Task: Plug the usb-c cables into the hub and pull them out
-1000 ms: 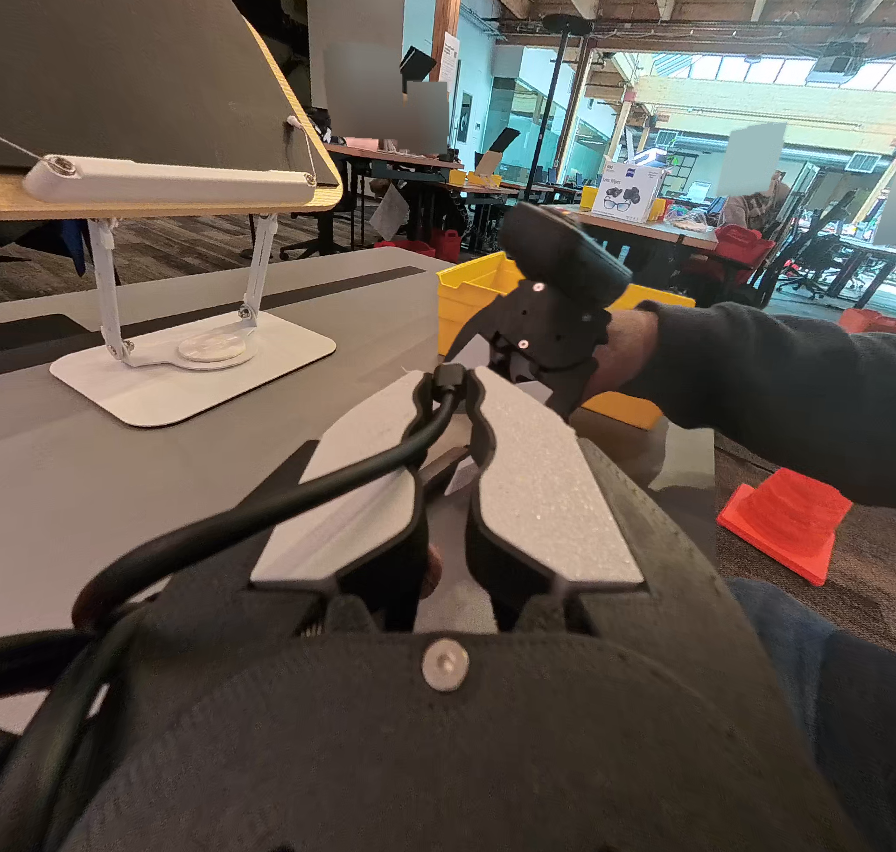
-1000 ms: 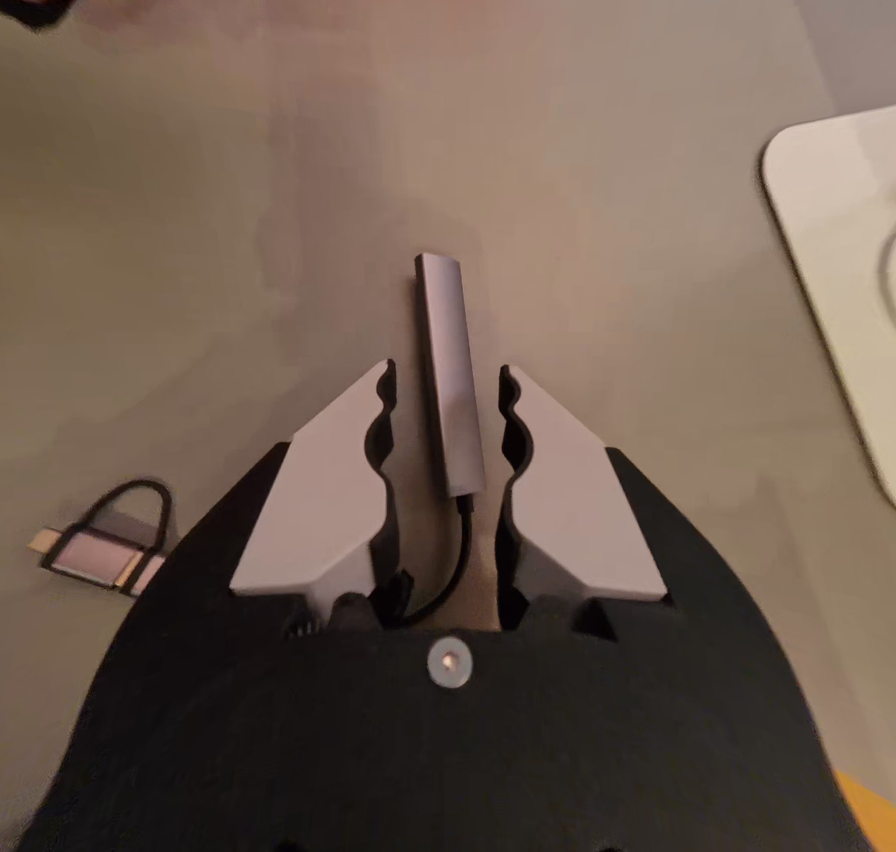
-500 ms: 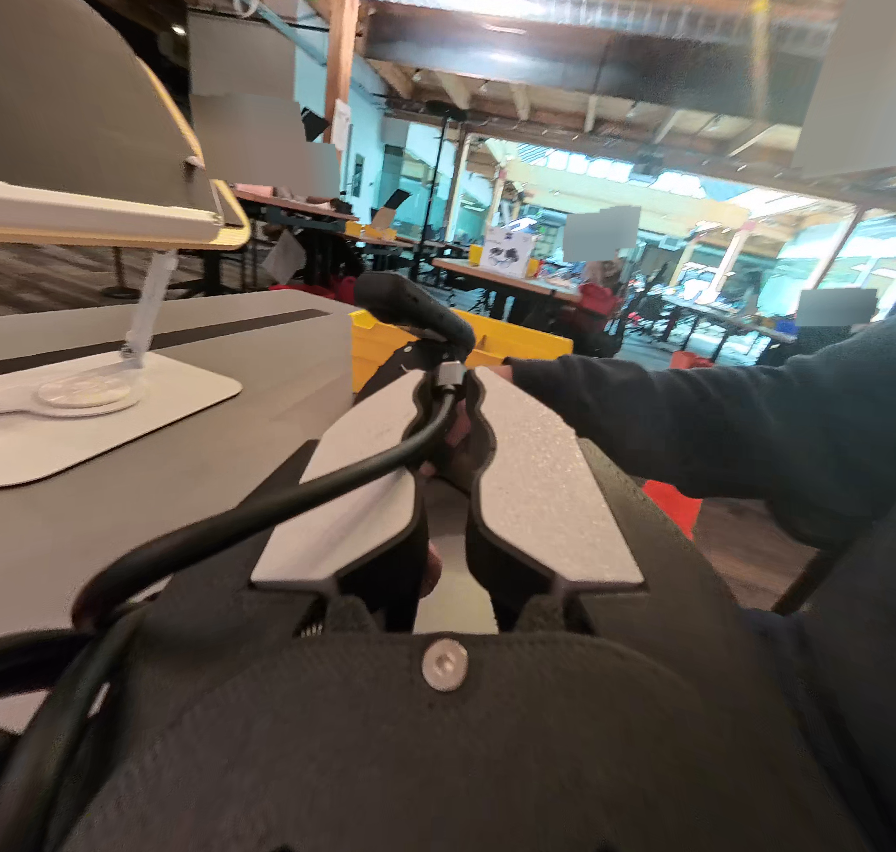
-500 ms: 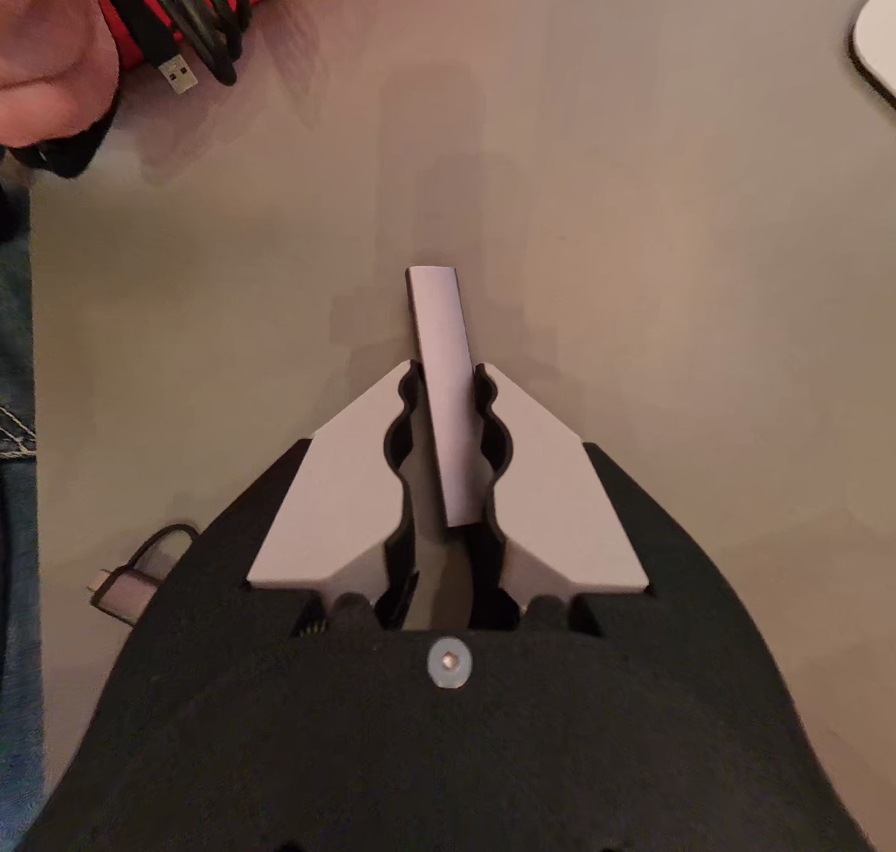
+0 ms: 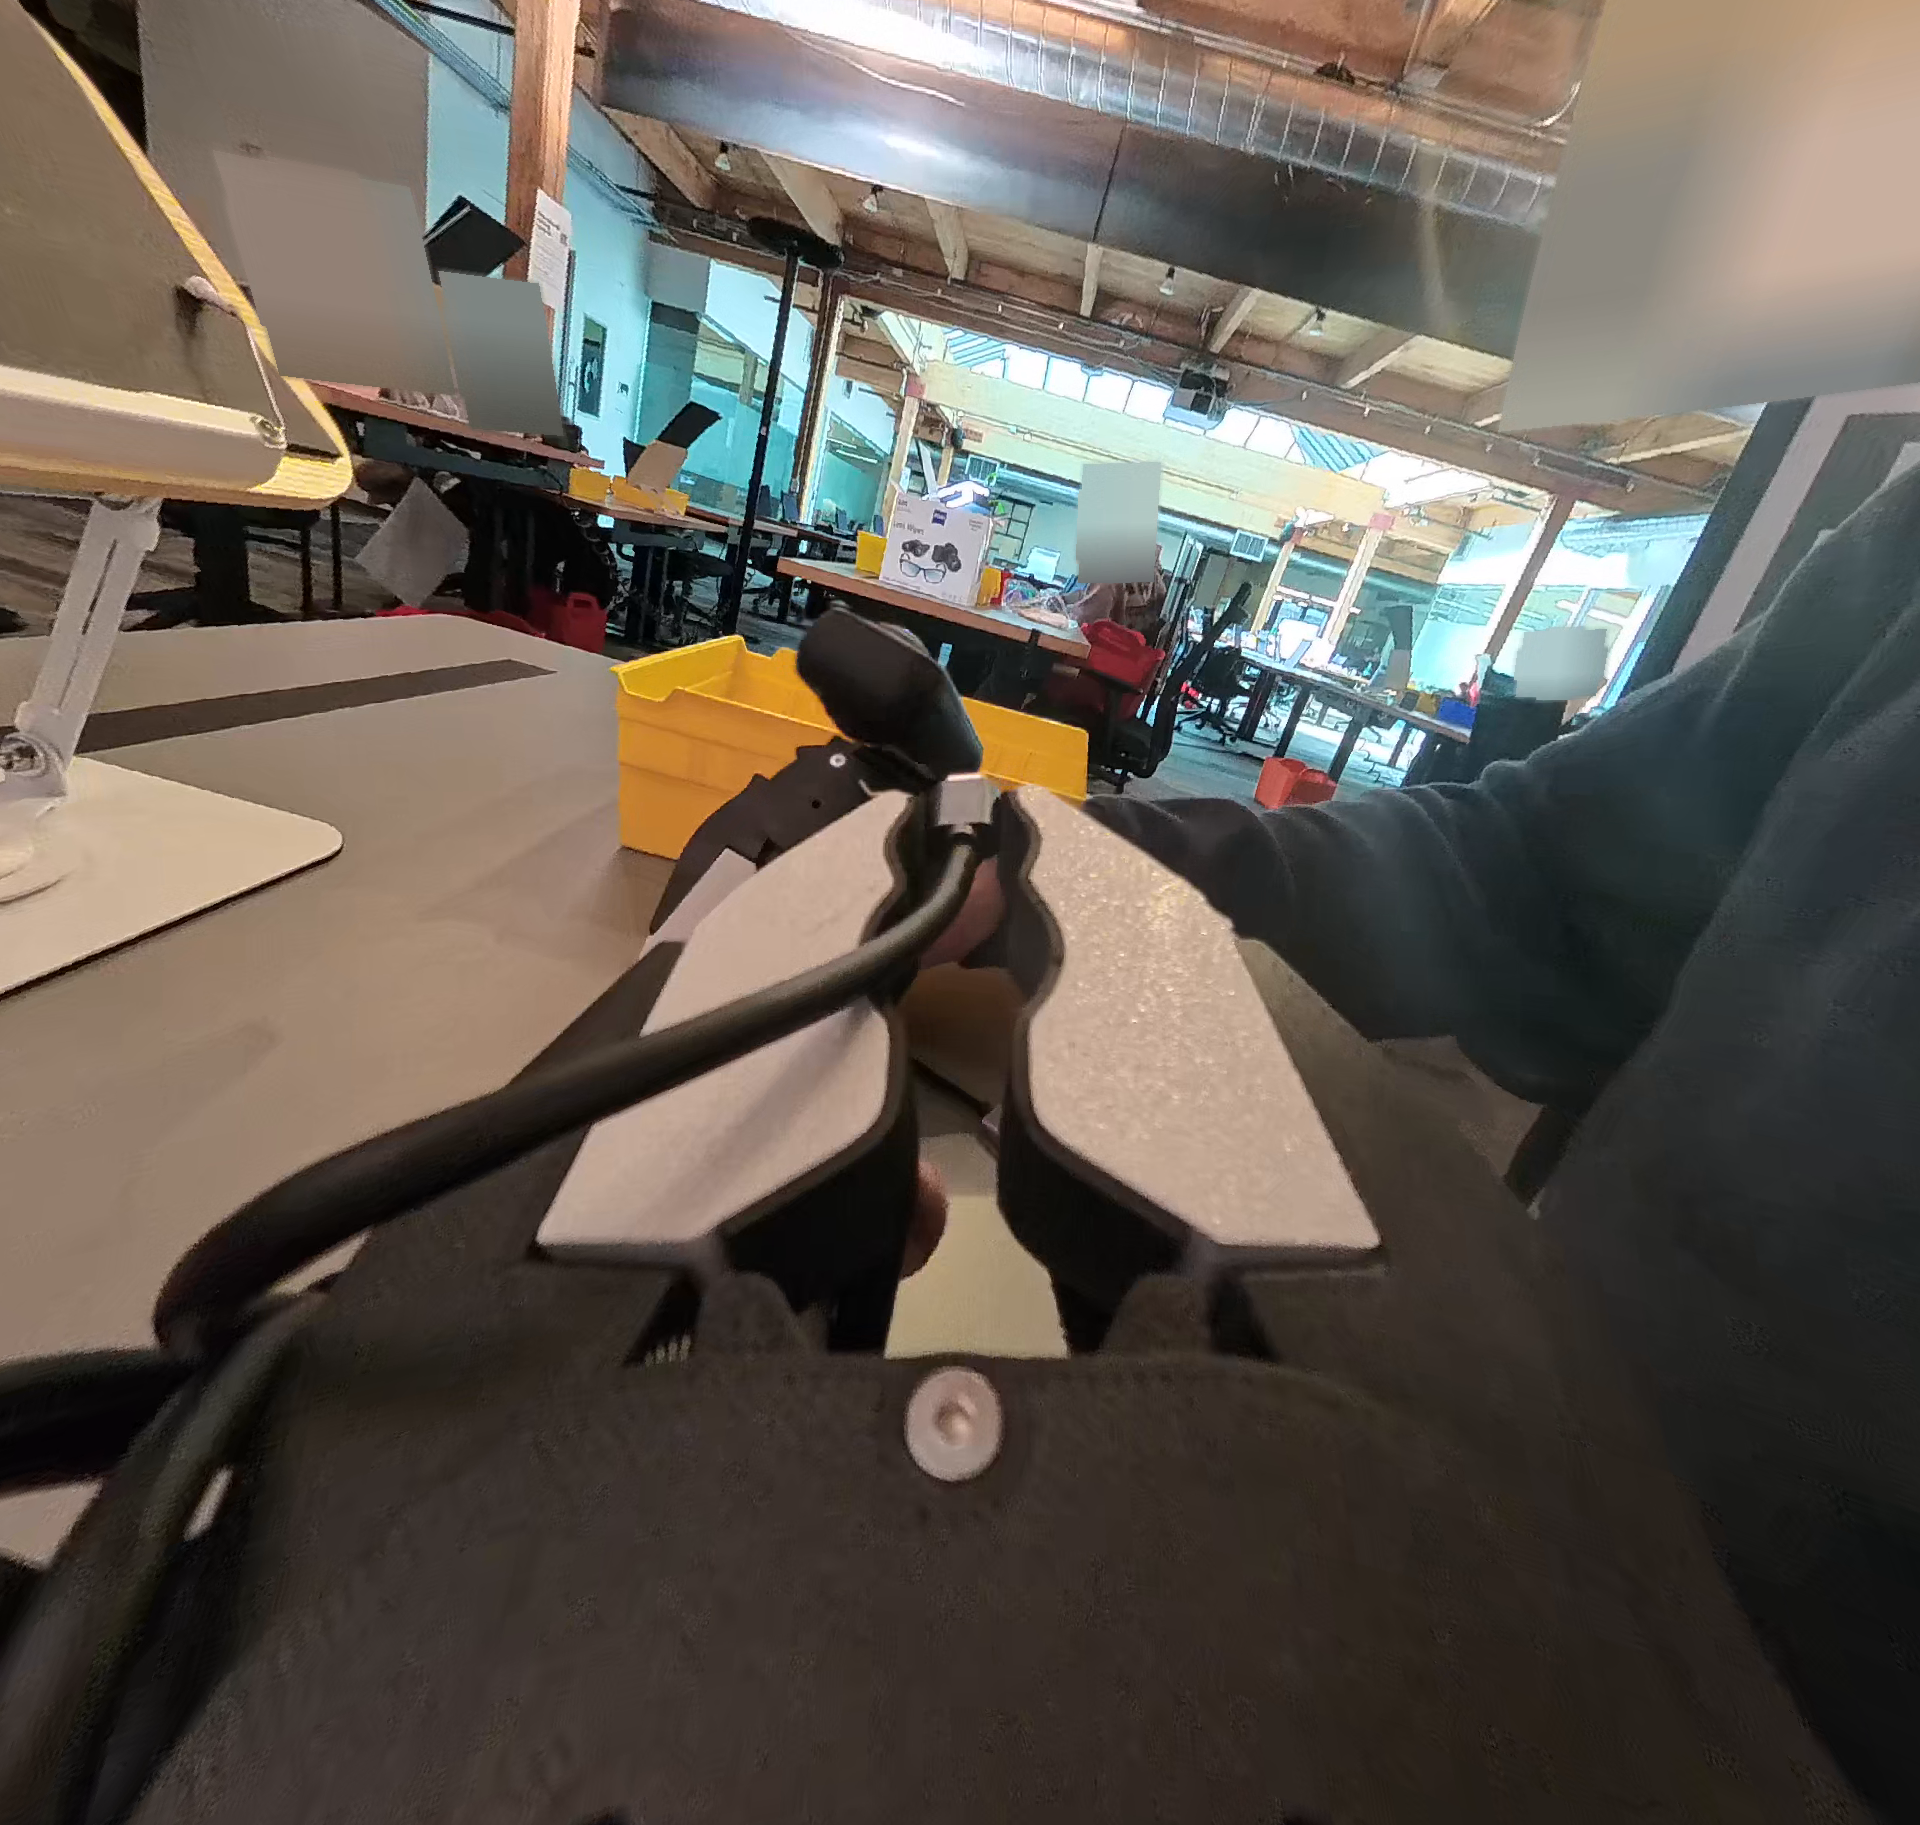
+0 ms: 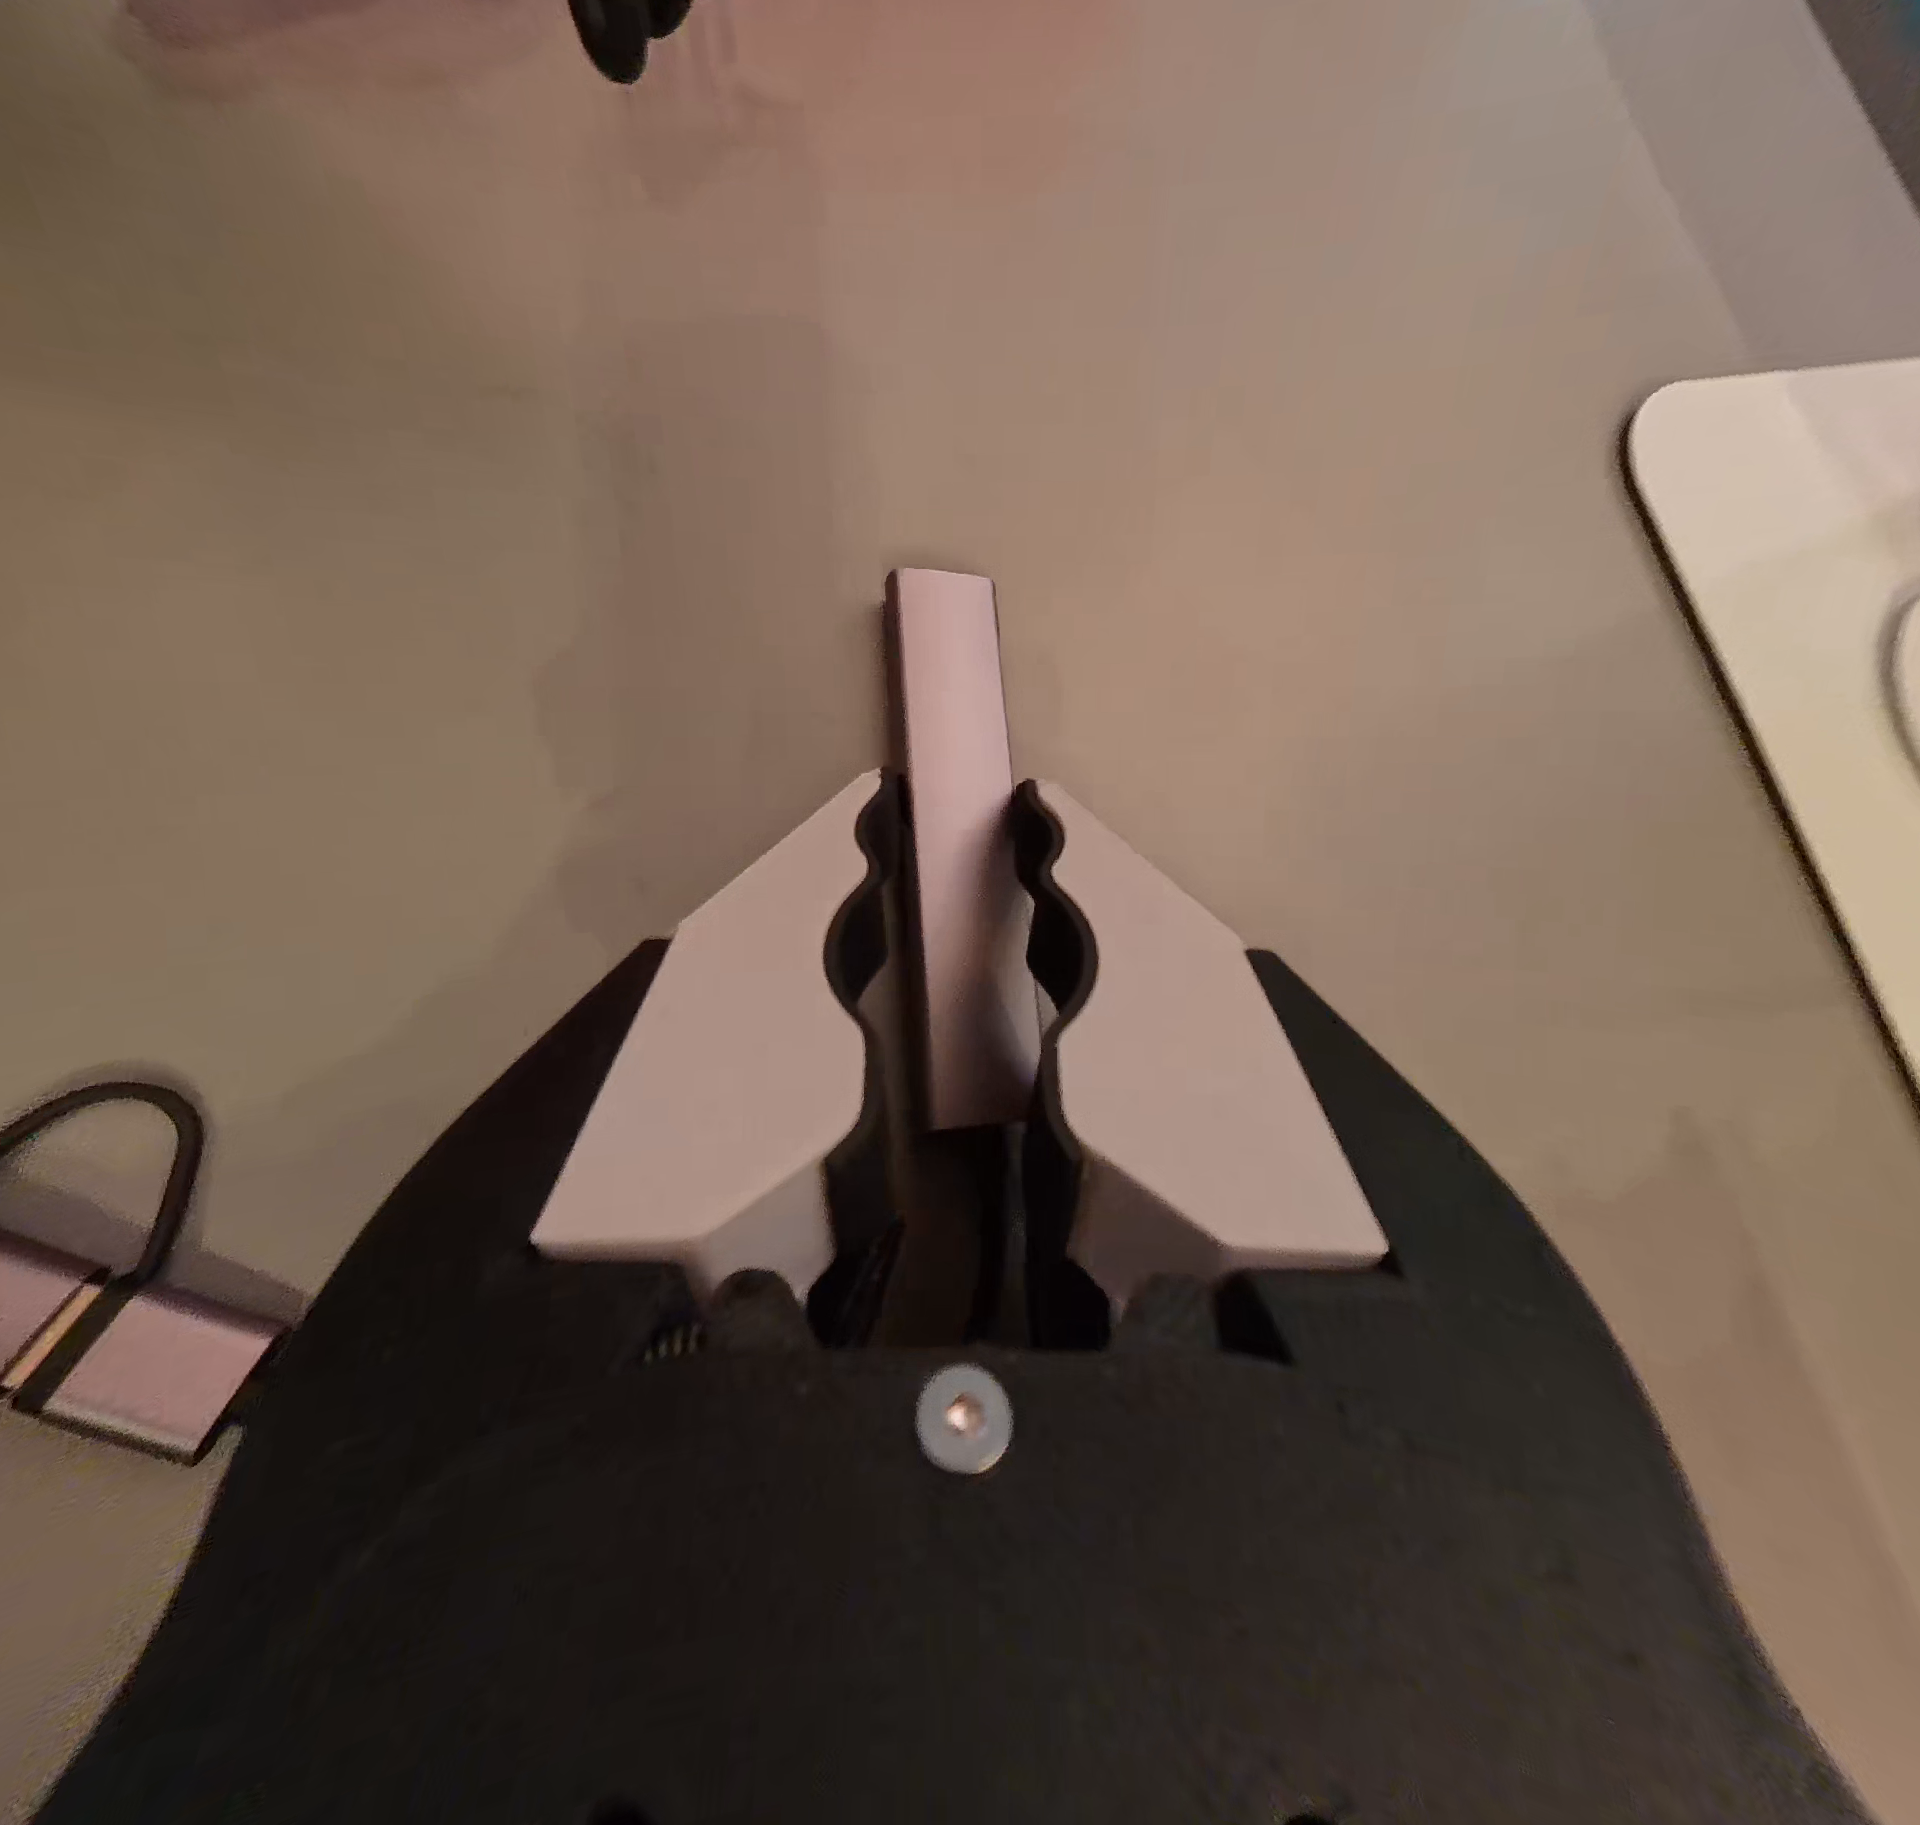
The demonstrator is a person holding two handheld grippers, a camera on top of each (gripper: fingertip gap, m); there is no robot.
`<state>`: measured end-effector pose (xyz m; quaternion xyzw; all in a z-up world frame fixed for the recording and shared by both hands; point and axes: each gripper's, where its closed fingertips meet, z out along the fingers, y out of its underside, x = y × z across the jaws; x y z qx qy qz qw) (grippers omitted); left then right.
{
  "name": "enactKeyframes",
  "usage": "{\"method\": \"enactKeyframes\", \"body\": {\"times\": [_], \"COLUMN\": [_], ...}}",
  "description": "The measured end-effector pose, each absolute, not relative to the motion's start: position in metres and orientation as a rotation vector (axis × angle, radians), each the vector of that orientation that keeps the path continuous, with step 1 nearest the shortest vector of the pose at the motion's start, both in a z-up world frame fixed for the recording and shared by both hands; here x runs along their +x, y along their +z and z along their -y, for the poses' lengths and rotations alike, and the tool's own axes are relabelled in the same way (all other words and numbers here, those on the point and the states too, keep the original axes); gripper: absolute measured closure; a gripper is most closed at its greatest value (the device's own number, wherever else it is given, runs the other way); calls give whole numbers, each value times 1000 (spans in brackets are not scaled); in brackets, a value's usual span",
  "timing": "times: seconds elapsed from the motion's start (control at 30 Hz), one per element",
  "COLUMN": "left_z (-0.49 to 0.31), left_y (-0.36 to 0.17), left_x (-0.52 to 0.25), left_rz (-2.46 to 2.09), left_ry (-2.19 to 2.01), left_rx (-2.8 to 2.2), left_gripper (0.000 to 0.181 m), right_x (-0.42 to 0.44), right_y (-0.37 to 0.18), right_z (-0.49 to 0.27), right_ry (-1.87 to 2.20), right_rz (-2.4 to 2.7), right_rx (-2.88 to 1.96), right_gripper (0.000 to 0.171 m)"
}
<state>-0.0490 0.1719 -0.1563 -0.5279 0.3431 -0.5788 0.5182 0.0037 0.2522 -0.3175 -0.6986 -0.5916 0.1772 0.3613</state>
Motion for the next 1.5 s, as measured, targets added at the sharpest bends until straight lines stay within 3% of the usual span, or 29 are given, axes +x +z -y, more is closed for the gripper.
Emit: {"method": "enactKeyframes", "body": {"times": [0.27,0.93,1.5], "left_z": [-179,-196,-194], "left_y": [-169,-179,-182], "left_x": [-50,-55,-53], "left_rz": [-843,-839,-918], "left_ry": [-1311,-1141,-1042], "left_rx": [-1331,-1431,-1435], "left_gripper": [168,168,169], "right_x": [-2,-8,-10], "right_y": [-306,-224,-206], "right_z": [-249,-225,-204], "right_ry": [291,497,604], "right_rz": [1564,1464,1555], "right_rx": [-1626,-1462,-1444], "right_gripper": [152,152,152]}}
